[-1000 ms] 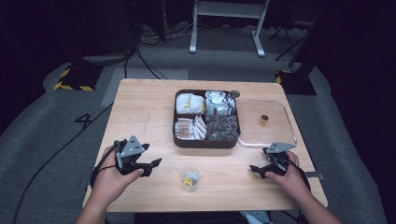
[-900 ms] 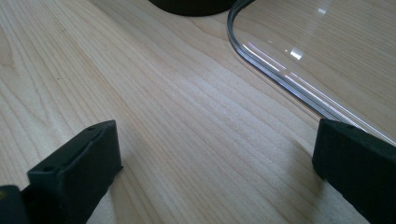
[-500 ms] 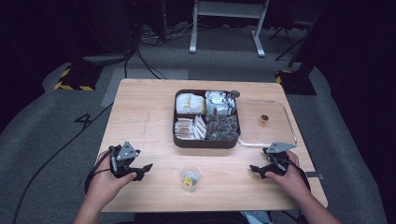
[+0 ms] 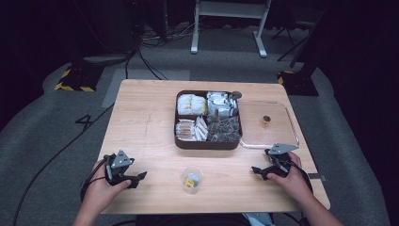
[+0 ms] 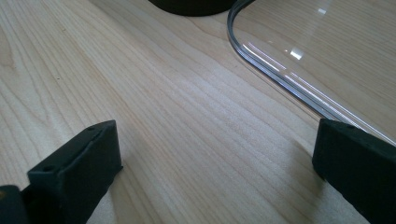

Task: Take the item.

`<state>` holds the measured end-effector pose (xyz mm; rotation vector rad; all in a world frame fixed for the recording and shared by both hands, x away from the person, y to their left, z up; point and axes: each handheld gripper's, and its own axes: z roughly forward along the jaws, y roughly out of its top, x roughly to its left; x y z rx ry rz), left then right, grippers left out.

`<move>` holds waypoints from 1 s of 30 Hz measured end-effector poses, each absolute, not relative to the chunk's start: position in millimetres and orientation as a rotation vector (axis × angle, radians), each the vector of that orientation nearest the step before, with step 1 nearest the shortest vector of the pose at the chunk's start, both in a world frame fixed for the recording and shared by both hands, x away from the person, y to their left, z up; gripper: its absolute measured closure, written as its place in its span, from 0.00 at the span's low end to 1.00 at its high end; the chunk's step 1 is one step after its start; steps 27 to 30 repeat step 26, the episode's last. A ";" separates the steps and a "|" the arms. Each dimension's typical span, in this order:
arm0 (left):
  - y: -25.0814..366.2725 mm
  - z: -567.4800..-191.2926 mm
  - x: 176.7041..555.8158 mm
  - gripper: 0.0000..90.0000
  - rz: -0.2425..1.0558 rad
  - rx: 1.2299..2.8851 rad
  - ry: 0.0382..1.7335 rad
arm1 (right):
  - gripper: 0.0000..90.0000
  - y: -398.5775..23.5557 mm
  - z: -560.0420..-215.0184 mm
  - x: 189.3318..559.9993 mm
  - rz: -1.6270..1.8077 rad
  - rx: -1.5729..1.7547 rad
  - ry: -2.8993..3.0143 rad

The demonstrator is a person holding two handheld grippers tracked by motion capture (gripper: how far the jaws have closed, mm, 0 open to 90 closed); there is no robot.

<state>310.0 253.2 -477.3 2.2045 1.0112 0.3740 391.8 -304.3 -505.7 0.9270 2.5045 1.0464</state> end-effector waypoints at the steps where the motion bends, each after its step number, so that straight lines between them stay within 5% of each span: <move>1: 255.0 -480.3 309.9 0.31 0.382 2.222 1.007 | 0.01 -304.3 -505.7 391.8 1.046 0.927 2.504; 13: 267.0 -504.5 313.1 0.17 0.415 2.178 1.061 | 0.01 -304.3 -505.7 391.8 1.046 0.927 2.504; 30: 267.3 -504.8 313.9 0.16 0.410 2.167 1.081 | 0.01 -304.3 -505.7 391.8 1.046 0.927 2.504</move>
